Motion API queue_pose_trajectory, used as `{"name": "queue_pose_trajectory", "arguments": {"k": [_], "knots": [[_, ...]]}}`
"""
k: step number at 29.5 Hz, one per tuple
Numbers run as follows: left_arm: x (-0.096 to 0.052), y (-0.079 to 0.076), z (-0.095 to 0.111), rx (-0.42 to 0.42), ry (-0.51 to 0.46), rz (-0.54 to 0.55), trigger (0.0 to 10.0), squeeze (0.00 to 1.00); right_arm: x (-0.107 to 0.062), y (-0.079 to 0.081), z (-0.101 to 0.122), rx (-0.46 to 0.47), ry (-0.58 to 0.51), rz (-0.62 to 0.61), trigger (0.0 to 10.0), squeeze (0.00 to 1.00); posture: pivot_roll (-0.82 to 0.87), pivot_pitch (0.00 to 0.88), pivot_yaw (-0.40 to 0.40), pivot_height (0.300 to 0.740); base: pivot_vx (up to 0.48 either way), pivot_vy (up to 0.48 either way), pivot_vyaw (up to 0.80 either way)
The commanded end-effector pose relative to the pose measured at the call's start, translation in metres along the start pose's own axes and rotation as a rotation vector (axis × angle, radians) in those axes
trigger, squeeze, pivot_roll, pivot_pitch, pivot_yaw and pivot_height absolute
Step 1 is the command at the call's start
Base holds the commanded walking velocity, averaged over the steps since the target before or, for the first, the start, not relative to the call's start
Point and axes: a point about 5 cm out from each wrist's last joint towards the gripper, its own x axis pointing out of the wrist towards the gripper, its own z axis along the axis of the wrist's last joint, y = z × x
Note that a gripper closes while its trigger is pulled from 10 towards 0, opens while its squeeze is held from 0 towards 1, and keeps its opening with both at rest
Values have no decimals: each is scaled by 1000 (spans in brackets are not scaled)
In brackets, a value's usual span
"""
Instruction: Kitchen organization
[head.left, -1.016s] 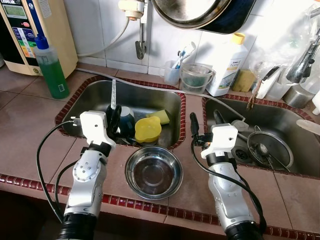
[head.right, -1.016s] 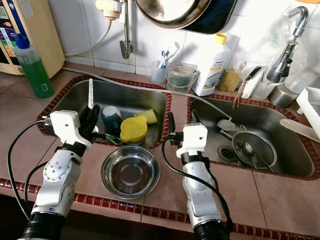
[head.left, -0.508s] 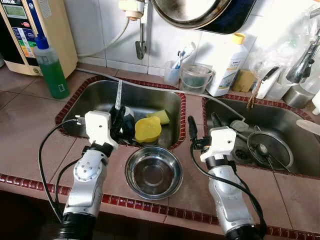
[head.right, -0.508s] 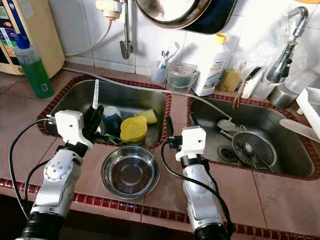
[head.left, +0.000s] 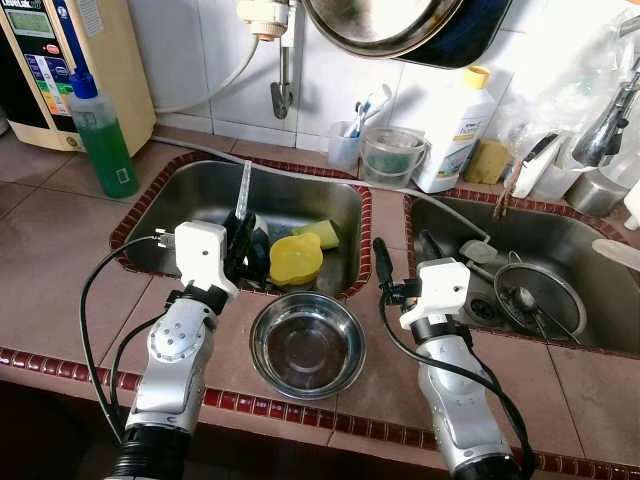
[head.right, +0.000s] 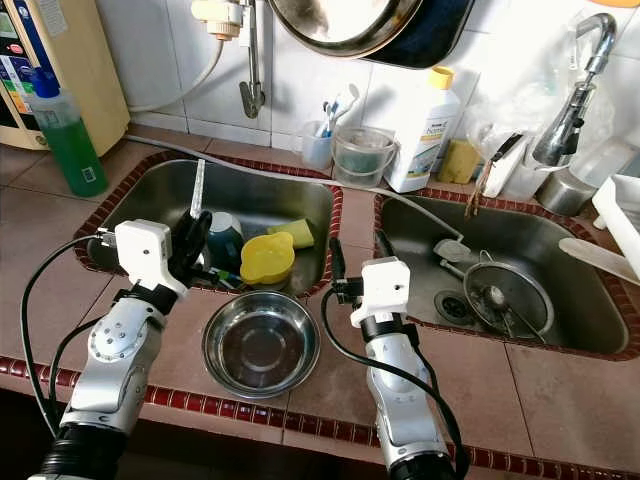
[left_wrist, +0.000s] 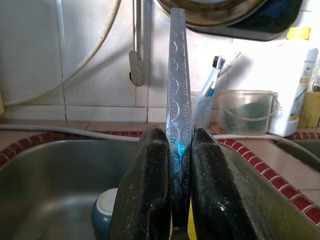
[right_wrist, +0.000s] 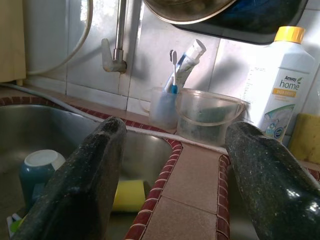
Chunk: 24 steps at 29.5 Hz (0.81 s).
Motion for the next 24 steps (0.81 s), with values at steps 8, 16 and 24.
{"name": "queue_pose_trajectory", "arguments": {"k": [8,16,24], "knots": [[0,-3,2,15,-6,-20,10000,0,0,-3,5,5,-18,-10,10000,0,-173,0,-69,740,0,0,0],[0,-3,2,19,-8,-23,10000,0,0,-3,5,7,-18,-11,10000,0,-171,0,-69,740,0,0,0],[-1,-9,5,56,-26,-63,10000,0,3,-3,9,26,-32,-1,10000,0,-169,0,-71,740,0,0,0]]}}
